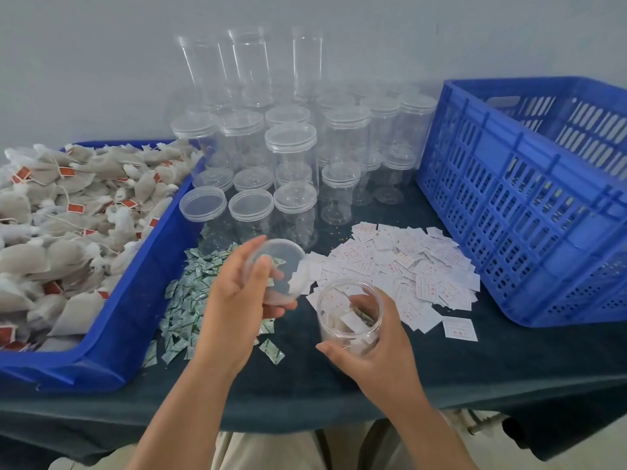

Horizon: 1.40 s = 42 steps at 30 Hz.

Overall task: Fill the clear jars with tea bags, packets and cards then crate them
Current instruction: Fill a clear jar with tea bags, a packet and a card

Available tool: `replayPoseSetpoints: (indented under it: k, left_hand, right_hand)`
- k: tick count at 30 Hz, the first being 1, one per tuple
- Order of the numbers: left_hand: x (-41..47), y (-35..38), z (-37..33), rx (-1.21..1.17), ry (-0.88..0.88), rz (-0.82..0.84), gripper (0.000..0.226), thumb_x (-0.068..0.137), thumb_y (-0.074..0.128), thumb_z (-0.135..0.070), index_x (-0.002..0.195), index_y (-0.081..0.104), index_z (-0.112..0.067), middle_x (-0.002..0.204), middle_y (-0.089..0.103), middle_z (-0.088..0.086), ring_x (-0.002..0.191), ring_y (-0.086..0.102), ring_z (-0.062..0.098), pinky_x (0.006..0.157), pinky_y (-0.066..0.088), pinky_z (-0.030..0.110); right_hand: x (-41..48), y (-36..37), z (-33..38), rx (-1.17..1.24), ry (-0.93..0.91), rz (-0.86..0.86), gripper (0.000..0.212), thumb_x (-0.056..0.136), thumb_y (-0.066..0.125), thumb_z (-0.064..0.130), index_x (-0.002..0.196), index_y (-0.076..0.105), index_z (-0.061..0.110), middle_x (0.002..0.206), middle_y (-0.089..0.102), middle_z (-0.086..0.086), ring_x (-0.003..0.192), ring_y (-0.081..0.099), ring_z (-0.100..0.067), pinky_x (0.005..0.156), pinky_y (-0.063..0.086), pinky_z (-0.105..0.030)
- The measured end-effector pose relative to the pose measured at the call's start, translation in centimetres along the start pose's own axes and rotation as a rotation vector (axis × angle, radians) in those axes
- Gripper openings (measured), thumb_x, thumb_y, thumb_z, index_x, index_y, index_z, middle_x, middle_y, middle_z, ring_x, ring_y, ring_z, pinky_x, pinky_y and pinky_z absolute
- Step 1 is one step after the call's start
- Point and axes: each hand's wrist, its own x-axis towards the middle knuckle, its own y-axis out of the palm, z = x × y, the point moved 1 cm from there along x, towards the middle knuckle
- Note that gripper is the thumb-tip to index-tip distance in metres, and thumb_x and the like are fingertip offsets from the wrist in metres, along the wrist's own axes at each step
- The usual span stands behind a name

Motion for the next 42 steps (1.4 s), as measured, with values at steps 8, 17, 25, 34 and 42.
replayPoseSetpoints:
  k: [8, 17, 25, 34, 42]
  left_hand:
    - [-1.7, 2.0, -1.3, 0.675, 0.184, 0.282, 0.031, 0.106, 0.055, -0.041, 0.135, 0.065, -0.038, 0.133, 0.059, -0.025, 0.112, 0.058, -0.015, 0.097, 0.045, 0.011]
    - [-2.9, 5.6, -3.8, 1.064, 0.204, 0.462, 0.091, 0.078, 0.038, -0.093, 0.153, 0.023, -0.045, 0.146, 0.033, -0.016, 0.141, 0.034, 0.012, 0.101, 0.035, 0.032]
    - [-1.4, 4.3, -3.8, 1.051, 0.413, 0.744, 0.080, 0.079, 0.048, -0.092, 0.142, 0.036, -0.044, 0.133, 0.040, -0.021, 0.127, 0.042, 0.005, 0.109, 0.044, 0.039]
    - [-0.8, 1.9, -5.1, 0.872, 0.211, 0.884, 0.064, 0.093, 0.053, -0.072, 0.148, 0.019, -0.074, 0.153, 0.013, -0.048, 0.147, 0.015, -0.014, 0.118, 0.028, 0.024]
    - [-3.7, 6.6, -6.5, 0.745, 0.585, 0.484, 0.032, 0.091, 0.061, -0.061, 0.110, 0.070, -0.037, 0.117, 0.066, -0.026, 0.115, 0.060, 0.001, 0.098, 0.047, 0.025]
  right_hand:
    - [-0.5, 1.8, 0.9, -0.123, -0.055, 0.036, 0.089, 0.057, 0.094, 0.067, 0.131, 0.045, 0.057, 0.129, 0.062, 0.030, 0.117, 0.065, -0.001, 0.087, 0.052, -0.012]
    - [0.9, 2.1, 2.3, -0.171, -0.025, 0.043, 0.057, 0.072, 0.082, 0.054, 0.119, 0.049, 0.052, 0.108, 0.070, 0.020, 0.094, 0.072, -0.006, 0.072, 0.062, -0.039]
    - [1.8, -1.0, 3.1, -0.128, 0.093, 0.336, 0.056, 0.072, 0.084, 0.048, 0.120, 0.055, 0.053, 0.111, 0.073, 0.025, 0.098, 0.072, 0.002, 0.079, 0.061, -0.029]
    - [1.2, -1.0, 4.6, -0.094, 0.093, 0.280, 0.057, 0.067, 0.084, 0.063, 0.113, 0.050, 0.061, 0.111, 0.069, 0.031, 0.095, 0.069, 0.008, 0.071, 0.050, -0.014]
    - [1.5, -1.7, 4.4, -0.159, 0.033, 0.250, 0.057, 0.066, 0.081, 0.049, 0.118, 0.057, 0.042, 0.110, 0.071, 0.022, 0.096, 0.074, -0.002, 0.074, 0.061, -0.024]
